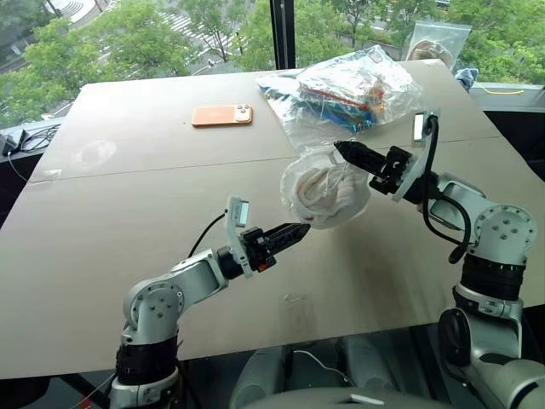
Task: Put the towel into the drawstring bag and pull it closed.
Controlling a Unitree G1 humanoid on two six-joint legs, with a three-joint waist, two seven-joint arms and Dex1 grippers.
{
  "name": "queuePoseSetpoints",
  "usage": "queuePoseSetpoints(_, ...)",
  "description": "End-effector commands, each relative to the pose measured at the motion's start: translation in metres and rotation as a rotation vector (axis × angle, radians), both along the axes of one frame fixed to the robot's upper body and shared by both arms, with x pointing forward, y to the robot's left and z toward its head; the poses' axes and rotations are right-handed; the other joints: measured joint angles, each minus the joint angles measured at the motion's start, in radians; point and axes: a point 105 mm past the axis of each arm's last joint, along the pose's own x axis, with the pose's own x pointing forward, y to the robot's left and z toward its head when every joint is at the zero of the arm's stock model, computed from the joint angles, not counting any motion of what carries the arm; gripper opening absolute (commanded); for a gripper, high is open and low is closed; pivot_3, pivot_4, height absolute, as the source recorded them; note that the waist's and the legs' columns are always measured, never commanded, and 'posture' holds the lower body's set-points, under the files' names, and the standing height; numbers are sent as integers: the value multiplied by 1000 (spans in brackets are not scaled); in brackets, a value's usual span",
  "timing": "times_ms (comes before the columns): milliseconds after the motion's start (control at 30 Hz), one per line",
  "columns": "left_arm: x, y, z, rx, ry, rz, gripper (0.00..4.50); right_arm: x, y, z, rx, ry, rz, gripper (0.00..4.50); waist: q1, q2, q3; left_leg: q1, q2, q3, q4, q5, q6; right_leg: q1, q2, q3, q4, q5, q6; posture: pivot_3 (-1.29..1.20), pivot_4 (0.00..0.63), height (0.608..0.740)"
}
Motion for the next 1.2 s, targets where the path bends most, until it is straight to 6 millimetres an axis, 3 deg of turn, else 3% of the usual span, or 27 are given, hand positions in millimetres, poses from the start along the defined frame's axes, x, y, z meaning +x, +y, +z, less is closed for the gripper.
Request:
queuePoseSetpoints(33, 4, 10, 5, 5, -35, 39, 1929, -7, -3, 14, 21, -63, 1, 0, 1, 0, 0, 0, 0, 0, 0, 0, 0, 0, 0, 0, 0, 0, 0, 0, 150, 740)
queuePoseSetpoints(400, 11, 18, 4, -22, -1, 70, 1929, -6, -12, 14, 17, -69, -33, 0, 1, 0, 0, 0, 0, 0, 0, 0, 0, 0, 0, 0, -1, 0, 0, 0, 150, 740)
queuePoseSetpoints(800, 18, -9, -4, -16, -5, 56, 1929, -7, -10, 14, 15, -66, -38, 0, 2, 0, 0, 0, 0, 0, -1, 0, 0, 0, 0, 0, -2, 0, 0, 0, 150, 740)
queuePoseSetpoints(1033, 20, -14, -3, -29, -7, 48, 1929, -8, -11, 14, 10, -68, -44, 0, 3, 0, 0, 0, 0, 0, -1, 0, 0, 0, 0, 0, -3, 0, 0, 0, 150, 740)
queuePoseSetpoints(1133, 19, -16, -4, -33, -1, 40, 1057, -8, -12, 14, 10, -69, -49, 0, 2, 0, 0, 0, 0, 0, -1, 0, 0, 0, 0, 0, -2, 0, 0, 0, 150, 740)
queuePoseSetpoints(1200, 18, -16, -5, -31, 3, 32, 63, -8, -12, 14, 8, -70, -51, 0, 2, 0, 0, 0, 0, 0, -1, 0, 0, 0, 0, 0, -3, 0, 0, 0, 150, 740)
